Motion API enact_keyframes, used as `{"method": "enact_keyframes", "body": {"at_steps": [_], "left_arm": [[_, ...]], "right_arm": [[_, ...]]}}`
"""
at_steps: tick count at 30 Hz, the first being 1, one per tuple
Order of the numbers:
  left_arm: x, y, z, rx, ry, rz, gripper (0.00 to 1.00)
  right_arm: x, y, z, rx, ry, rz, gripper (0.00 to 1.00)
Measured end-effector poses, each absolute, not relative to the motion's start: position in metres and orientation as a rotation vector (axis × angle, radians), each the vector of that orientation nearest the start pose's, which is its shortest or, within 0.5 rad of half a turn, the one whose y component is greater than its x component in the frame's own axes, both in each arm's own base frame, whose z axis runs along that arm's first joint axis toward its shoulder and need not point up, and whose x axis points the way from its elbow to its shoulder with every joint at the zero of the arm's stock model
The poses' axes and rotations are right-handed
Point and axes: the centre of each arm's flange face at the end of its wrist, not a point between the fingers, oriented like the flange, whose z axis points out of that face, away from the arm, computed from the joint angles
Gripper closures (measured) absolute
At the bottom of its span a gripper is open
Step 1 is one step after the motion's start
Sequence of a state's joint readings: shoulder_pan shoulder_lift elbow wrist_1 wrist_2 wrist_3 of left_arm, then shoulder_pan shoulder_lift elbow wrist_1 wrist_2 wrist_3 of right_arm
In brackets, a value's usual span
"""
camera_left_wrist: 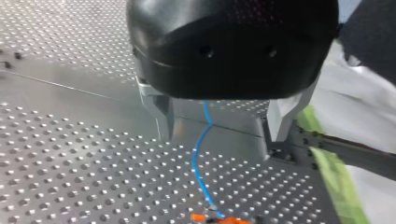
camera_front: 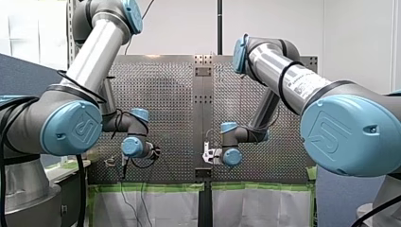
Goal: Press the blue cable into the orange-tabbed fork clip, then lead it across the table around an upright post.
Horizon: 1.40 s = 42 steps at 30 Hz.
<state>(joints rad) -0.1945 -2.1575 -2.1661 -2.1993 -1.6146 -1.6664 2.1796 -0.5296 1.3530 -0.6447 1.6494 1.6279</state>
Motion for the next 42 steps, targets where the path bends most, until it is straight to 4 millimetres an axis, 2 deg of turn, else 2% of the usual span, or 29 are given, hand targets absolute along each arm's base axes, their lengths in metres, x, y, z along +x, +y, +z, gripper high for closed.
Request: {"method": "enact_keyframes", "body": {"at_steps": [8, 18, 21, 24, 31, 42], "left_arm": [[0.433, -0.229, 0.041, 0.005, 1.774, -0.174, 0.00], [0.445, -0.275, 0.062, -0.032, 1.734, -0.204, 0.00], [0.441, -0.289, 0.064, -0.030, 1.736, -0.200, 0.00], [0.433, -0.299, 0.057, -0.026, 1.756, -0.186, 0.00], [0.428, -0.299, 0.041, -0.045, 1.782, -0.145, 0.00], [0.453, -0.308, 0.049, -0.061, 1.743, -0.154, 0.00]], "right_arm": [[0.511, -0.513, -0.028, 1.740, -1.048, 1.488, 1.00], [0.509, -0.514, -0.029, 1.741, -1.050, 1.486, 1.00], [0.508, -0.515, -0.029, 1.739, -1.051, 1.485, 1.00], [0.508, -0.515, -0.029, 1.739, -1.052, 1.485, 1.00], [0.508, -0.515, -0.030, 1.741, -1.053, 1.484, 1.00], [0.508, -0.515, -0.031, 1.743, -1.053, 1.483, 1.00]]}}
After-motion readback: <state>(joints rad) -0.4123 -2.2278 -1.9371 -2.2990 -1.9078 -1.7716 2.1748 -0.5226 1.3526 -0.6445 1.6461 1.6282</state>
